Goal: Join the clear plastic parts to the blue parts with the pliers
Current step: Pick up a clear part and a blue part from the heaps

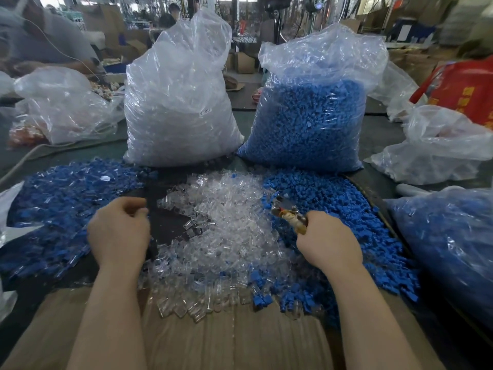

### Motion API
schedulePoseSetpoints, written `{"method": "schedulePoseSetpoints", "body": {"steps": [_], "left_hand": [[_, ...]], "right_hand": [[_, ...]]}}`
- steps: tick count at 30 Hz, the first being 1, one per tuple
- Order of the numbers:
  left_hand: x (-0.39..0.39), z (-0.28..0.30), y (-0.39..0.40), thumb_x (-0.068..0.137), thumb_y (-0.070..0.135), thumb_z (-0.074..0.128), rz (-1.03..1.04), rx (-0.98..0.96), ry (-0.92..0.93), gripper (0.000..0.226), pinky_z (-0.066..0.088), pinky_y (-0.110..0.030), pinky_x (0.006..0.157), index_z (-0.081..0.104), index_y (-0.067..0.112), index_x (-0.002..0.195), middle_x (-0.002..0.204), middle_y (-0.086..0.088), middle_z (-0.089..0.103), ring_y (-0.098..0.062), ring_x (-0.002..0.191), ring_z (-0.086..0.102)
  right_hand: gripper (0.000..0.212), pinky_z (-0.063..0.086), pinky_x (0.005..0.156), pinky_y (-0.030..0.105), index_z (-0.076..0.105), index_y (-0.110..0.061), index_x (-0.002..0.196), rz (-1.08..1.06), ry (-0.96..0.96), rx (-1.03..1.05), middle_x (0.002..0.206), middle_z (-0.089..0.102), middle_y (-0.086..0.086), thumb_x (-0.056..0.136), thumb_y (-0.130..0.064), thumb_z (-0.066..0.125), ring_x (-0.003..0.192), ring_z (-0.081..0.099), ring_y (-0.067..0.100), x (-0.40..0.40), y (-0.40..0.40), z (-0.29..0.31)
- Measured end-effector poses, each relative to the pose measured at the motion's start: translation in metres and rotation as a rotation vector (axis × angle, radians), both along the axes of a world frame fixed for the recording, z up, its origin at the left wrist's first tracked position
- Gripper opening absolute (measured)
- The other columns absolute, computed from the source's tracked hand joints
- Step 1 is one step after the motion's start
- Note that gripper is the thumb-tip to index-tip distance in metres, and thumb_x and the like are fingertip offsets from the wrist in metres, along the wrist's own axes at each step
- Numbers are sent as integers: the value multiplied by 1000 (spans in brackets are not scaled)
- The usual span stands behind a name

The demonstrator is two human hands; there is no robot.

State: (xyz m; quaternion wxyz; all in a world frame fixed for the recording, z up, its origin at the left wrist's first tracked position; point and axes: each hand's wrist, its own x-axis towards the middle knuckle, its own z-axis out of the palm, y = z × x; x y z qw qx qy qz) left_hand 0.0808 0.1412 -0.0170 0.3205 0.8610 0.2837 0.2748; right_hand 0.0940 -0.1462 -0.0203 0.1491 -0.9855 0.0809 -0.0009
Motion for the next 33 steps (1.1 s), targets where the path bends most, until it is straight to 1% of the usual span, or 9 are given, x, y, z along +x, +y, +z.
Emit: {"method": "schedulePoseSetpoints", "body": {"steps": [3,6,8,11,17,21,24,28,33], "left_hand": [[6,1,-19,91,21,68,-211,28,117,12,45,-30,75,76,24,98,94,2,71,-12,75,59],[10,-5,-31,93,21,65,-339,78,253,20,51,-35,84,73,24,111,107,2,72,-18,92,63],[11,-8,-33,94,21,64,-367,77,303,23,52,-36,89,72,24,115,111,-1,72,-21,100,63],[12,-9,-32,94,20,63,-372,28,323,17,50,-31,81,74,24,107,104,-1,72,-18,91,63],[13,-10,-31,94,21,63,-396,18,343,7,44,-30,70,68,26,91,89,6,65,-8,78,56],[13,-8,-33,98,22,58,-382,-13,248,10,43,-32,62,60,24,88,86,3,63,-13,77,58],[11,1,-38,99,24,55,-420,-141,93,7,49,-32,64,59,26,93,85,3,64,-15,77,61],[10,17,-52,99,17,55,-546,-537,5,18,55,-26,67,69,30,100,79,4,68,-10,72,62],[7,29,-69,91,6,62,-755,-991,8,15,57,-22,70,72,11,102,74,-1,71,-10,73,69]], "right_hand": [[22,29,45,26,41,-22,73,-9,-38,-33,71,51,0,87,-21,58,56,48,16,-1,7,-3],[26,27,44,26,40,-22,72,-46,-63,-47,70,49,-1,88,-22,60,55,45,15,-1,9,-6],[20,27,44,27,45,-21,76,-60,-63,-48,70,50,-1,88,-22,60,55,44,15,-1,8,-6],[15,28,43,27,49,-19,78,-48,-47,-67,71,51,-1,88,-20,60,55,46,15,0,8,-6],[29,27,47,29,36,-23,71,-17,-27,-59,75,47,-2,87,-21,60,58,43,15,0,6,-6],[24,26,47,29,38,-21,77,-9,-43,-35,76,44,-2,87,-24,60,59,41,14,-1,6,-4],[20,25,46,28,43,-21,86,-26,-53,-7,75,45,-4,85,-27,62,59,41,11,-1,6,-2],[20,29,46,29,45,-19,91,-59,-85,68,74,50,-1,85,-27,63,60,46,15,1,4,0],[14,40,58,33,48,-26,95,-40,-174,316,82,57,-4,89,-27,60,70,52,16,6,1,1]]}}
